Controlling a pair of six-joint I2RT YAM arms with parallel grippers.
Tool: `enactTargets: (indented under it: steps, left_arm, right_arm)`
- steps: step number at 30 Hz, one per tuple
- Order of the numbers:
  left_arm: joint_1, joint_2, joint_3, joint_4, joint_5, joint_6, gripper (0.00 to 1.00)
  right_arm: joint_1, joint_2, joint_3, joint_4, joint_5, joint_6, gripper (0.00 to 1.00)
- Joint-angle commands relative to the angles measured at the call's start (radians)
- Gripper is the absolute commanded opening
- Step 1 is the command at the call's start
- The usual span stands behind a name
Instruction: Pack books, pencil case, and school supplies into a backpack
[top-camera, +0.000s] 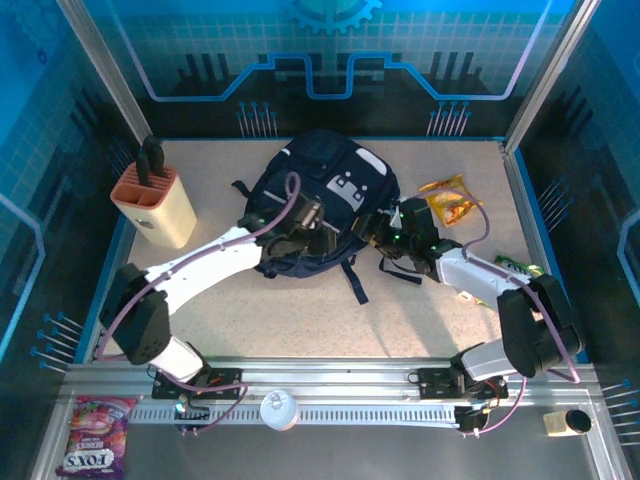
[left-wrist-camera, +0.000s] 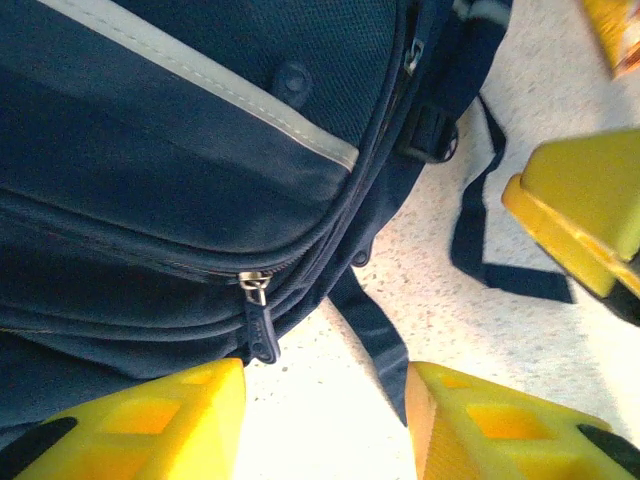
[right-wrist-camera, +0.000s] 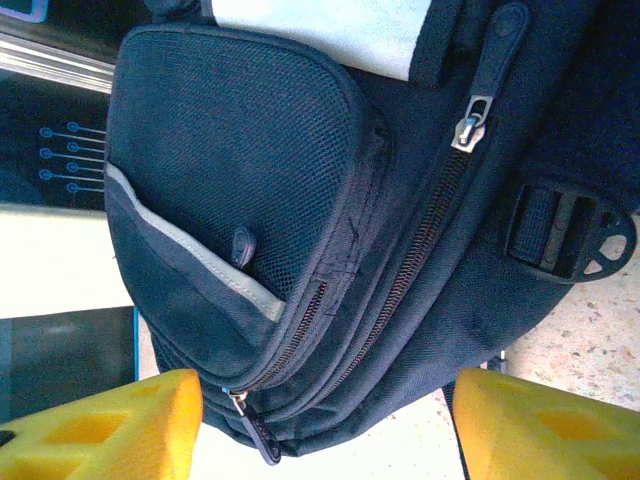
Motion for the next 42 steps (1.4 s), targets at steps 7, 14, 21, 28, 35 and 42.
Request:
enactTargets:
  steps: [7, 14, 21, 28, 35, 42]
  left_arm:
    - [-0.054, 0.162, 0.123, -0.160, -0.174, 0.073, 0.43]
    - [-0.055, 0.219, 0.151, -0.189, -0.186, 0.085, 0.32]
    - [-0.054, 0.242, 0.166, -0.206, -0.222, 0.094, 0.21]
    - [-0.055, 0.230, 0.157, -0.173, -0.207, 0.123, 0.00]
    - [-0.054, 0.132, 0.085, 0.004, 0.014, 0.193, 0.00]
    - [-0.055, 0.120, 0.068, 0.064, 0.092, 0.184, 0.00]
  right_arm:
    - [-0.017, 0.044, -0.005, 0.058, -0.033, 0.074, 0.66]
    - [-0.018, 0.056, -0.003, 0.065, -0.037, 0.077, 0.65]
    - [-0.018, 0.069, -0.006, 0.081, -0.044, 0.091, 0.62]
    - [-0.008, 0.081, -0.013, 0.103, -0.044, 0.153, 0.55]
    - [0.007, 0.097, -0.014, 0.162, -0.068, 0.288, 0.50]
    - [0.038, 0.144, 0.028, 0.158, -0.083, 0.359, 0.49]
